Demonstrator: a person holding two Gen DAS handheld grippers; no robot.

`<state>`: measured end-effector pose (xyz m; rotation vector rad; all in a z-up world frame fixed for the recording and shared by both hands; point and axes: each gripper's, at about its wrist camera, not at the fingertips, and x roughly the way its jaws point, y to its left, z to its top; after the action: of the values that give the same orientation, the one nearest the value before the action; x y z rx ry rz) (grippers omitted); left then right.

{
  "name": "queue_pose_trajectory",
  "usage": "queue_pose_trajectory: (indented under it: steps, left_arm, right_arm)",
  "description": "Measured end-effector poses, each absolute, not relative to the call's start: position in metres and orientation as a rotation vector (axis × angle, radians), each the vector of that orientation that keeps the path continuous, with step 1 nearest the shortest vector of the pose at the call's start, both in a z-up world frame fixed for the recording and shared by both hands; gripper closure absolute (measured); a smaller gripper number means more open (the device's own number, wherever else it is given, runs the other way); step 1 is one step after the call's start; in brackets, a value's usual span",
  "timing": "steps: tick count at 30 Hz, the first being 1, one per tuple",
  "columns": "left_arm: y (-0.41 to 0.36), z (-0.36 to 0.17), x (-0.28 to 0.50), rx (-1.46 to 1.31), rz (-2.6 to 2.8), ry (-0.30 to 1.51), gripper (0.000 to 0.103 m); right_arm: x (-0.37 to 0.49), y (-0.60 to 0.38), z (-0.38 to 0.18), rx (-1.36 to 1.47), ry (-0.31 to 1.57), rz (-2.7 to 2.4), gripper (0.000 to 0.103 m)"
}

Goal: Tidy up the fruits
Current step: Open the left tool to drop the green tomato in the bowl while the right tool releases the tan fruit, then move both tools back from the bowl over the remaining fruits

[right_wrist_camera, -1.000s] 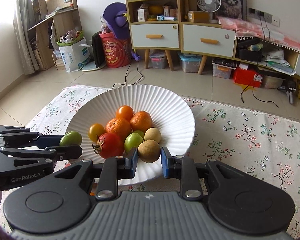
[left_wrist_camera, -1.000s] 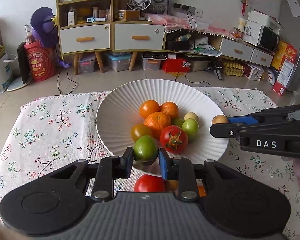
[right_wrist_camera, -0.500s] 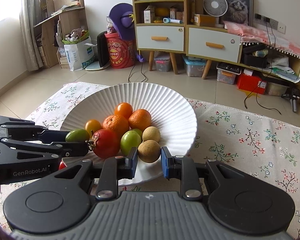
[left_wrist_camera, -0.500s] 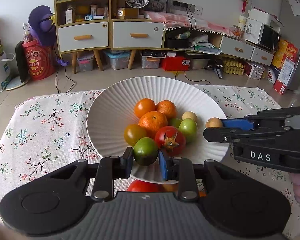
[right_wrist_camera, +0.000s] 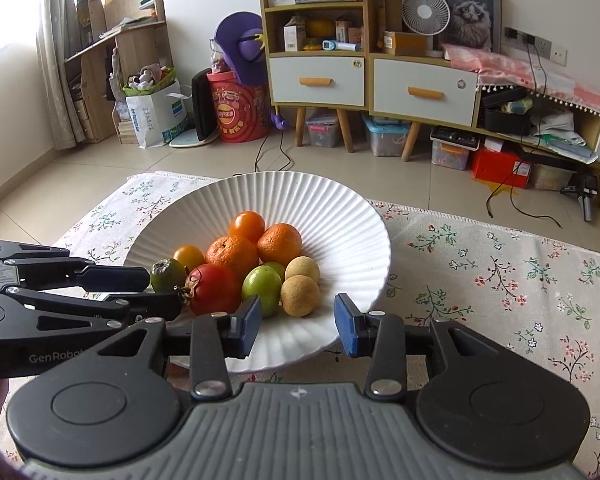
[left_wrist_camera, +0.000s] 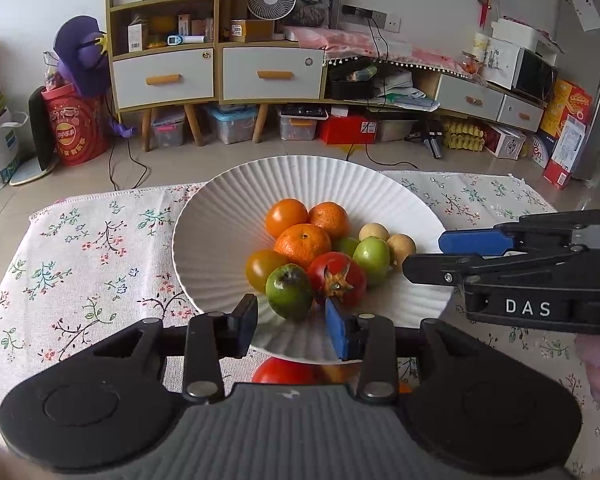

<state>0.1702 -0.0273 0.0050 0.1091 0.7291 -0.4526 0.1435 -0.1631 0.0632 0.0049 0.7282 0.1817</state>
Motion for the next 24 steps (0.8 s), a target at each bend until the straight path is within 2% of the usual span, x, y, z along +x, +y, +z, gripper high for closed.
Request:
queue_pose_trajectory:
  steps: [7,11,16,24]
  left_arm:
    - [-0.025,0.01,0.159,0.115,-0.464,0.721,0.048]
    - [-0.022,0.014,0.153,0.098,-0.46,0.73,0.042]
    - [-0.014,0.019,0.144,0.064,-0.449,0.75,0.023]
    - [-0.003,0.02,0.128,0.063,-0.403,0.775,0.014]
  right_arm:
    - [0.136,-0.164,0.069,0.018,0.741,0.161,0.049]
    - [0.126,-0.167,0.074,0.03,0.747,0.153,0.042]
    - [0.112,-0.17,0.078,0.039,0.754,0.136,0.031]
    - [0.093,-0.171,0.08,0.085,0.78,0.084,0.016]
